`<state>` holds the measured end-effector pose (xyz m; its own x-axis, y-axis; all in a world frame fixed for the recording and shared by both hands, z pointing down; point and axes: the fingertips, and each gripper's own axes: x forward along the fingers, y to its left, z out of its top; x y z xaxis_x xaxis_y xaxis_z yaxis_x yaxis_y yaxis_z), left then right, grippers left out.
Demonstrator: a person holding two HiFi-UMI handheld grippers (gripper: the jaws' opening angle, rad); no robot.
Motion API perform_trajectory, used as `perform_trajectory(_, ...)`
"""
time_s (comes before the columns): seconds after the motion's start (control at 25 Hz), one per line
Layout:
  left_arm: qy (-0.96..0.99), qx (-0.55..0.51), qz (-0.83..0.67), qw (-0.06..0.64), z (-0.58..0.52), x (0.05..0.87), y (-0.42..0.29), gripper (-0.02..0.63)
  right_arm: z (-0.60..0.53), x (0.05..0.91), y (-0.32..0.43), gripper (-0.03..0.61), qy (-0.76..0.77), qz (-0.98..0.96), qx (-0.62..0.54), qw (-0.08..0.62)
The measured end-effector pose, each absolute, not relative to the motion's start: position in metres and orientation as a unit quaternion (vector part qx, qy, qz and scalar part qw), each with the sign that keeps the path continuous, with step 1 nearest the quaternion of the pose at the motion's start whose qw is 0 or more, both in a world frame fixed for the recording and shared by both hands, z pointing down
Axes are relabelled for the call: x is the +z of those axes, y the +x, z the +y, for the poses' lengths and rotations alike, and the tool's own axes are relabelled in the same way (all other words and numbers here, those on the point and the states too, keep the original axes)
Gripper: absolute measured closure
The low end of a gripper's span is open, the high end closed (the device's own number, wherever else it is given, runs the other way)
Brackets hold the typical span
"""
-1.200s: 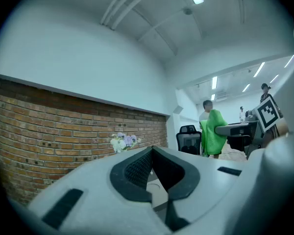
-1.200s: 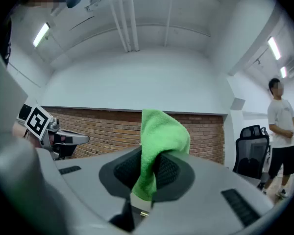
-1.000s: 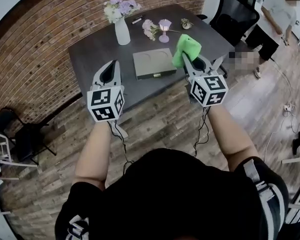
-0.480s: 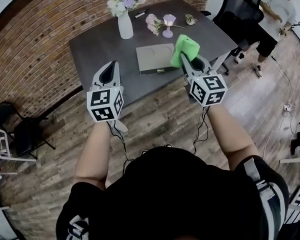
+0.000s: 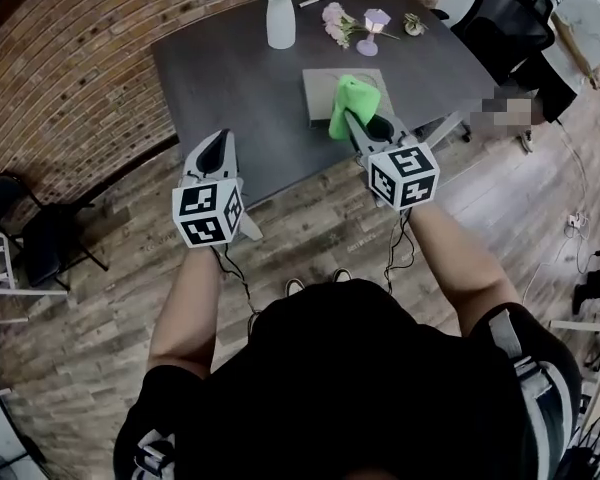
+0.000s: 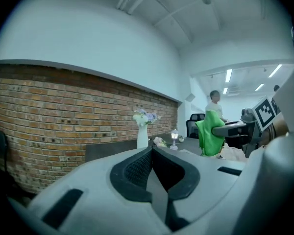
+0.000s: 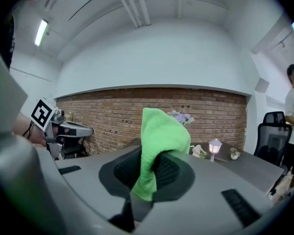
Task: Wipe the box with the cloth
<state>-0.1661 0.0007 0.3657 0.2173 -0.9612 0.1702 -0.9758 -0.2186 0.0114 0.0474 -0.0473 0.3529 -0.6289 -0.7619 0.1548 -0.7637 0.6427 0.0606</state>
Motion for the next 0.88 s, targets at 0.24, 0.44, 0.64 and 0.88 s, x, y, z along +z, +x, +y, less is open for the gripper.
perform_trajectory(0.24, 0.776, 0.076, -0.621, 0.077, -0.012, 0.389, -0.185, 0.604, -0.043, 0.392, -0.005, 0.535, 0.366, -0.919, 0.005, 0.143)
perform_trajectory(0.44, 0.764, 0.086, -0.633, 0.091, -0.033, 0.408, -0.191, 0.604, -0.059, 0.427, -0.034, 0.535, 0.313, -0.931, 0.002, 0.190)
perform_trajectory(0.64, 0.740, 0.096, -0.659, 0.101, -0.071, 0.417, -0.202, 0.604, -0.087, 0.469, -0.058, 0.535, 0.235, -0.939, -0.004, 0.250)
perform_trajectory(0.88, 0.707, 0.098, -0.691, 0.109, -0.119, 0.420, -0.215, 0.604, -0.115, 0.514, -0.077, 0.535, 0.139, -0.933, -0.034, 0.330)
